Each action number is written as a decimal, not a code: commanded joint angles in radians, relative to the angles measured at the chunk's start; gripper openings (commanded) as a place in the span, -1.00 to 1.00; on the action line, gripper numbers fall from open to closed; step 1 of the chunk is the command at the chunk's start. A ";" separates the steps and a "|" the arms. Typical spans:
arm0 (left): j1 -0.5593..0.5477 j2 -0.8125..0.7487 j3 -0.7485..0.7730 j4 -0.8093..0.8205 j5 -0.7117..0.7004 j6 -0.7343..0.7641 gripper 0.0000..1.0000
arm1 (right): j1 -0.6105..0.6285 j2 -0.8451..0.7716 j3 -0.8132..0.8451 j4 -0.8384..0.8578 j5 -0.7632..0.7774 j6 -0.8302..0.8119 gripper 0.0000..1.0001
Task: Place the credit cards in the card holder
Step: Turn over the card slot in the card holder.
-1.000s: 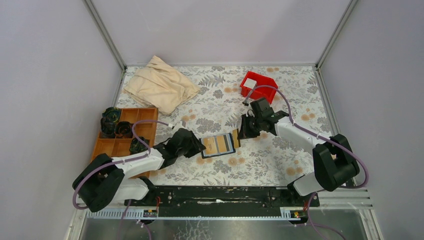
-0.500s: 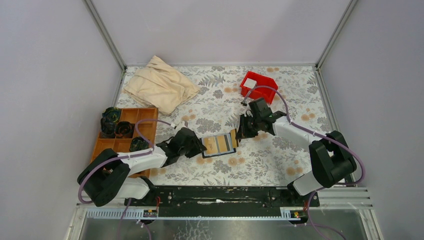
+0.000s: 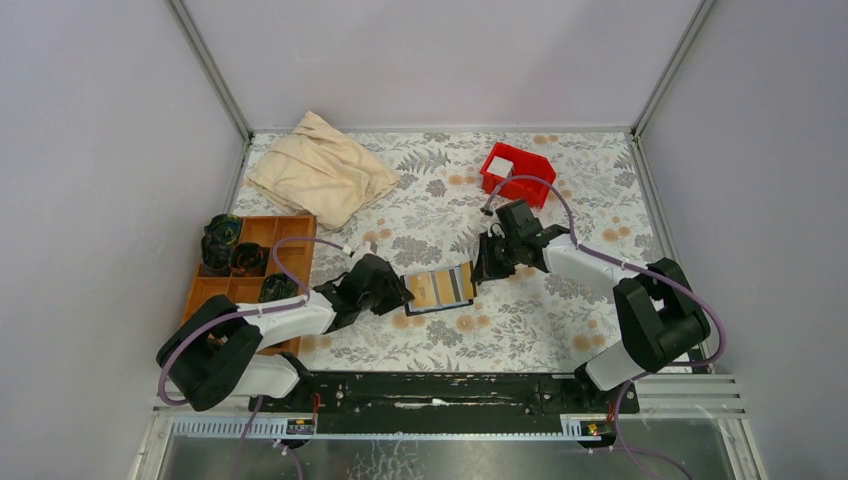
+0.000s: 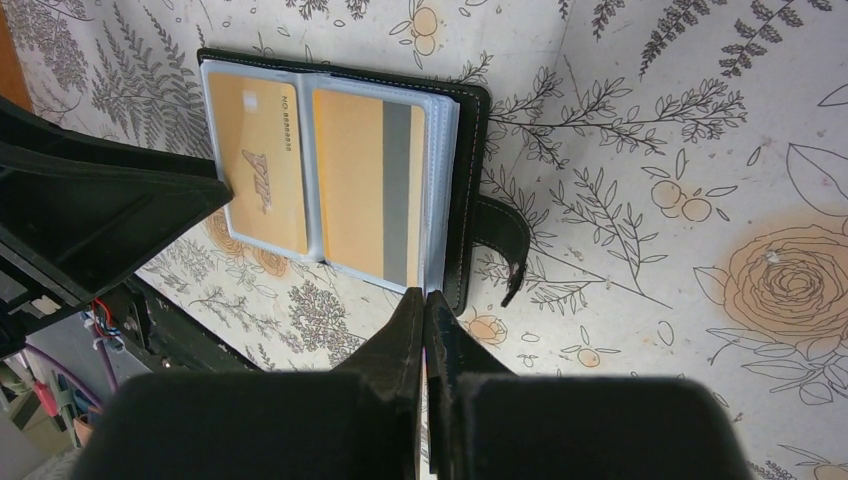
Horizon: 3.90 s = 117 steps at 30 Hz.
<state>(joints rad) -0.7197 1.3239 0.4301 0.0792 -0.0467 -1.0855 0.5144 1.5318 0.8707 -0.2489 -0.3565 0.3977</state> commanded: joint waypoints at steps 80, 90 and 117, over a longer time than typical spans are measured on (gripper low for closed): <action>-0.008 0.069 -0.023 -0.028 0.038 0.059 -0.19 | 0.083 0.037 0.003 0.237 -0.157 0.154 -1.00; -0.008 0.018 -0.006 -0.124 -0.001 0.052 -0.19 | 0.108 0.072 0.019 0.232 -0.141 0.146 -1.00; -0.016 -0.036 0.167 -0.170 0.003 0.116 -0.14 | 0.085 0.010 0.021 0.194 -0.129 0.108 -1.00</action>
<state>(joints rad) -0.7258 1.2331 0.5667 -0.1562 -0.0689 -1.0058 0.6128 1.6005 0.8536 -0.0456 -0.4896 0.5278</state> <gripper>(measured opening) 0.426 0.017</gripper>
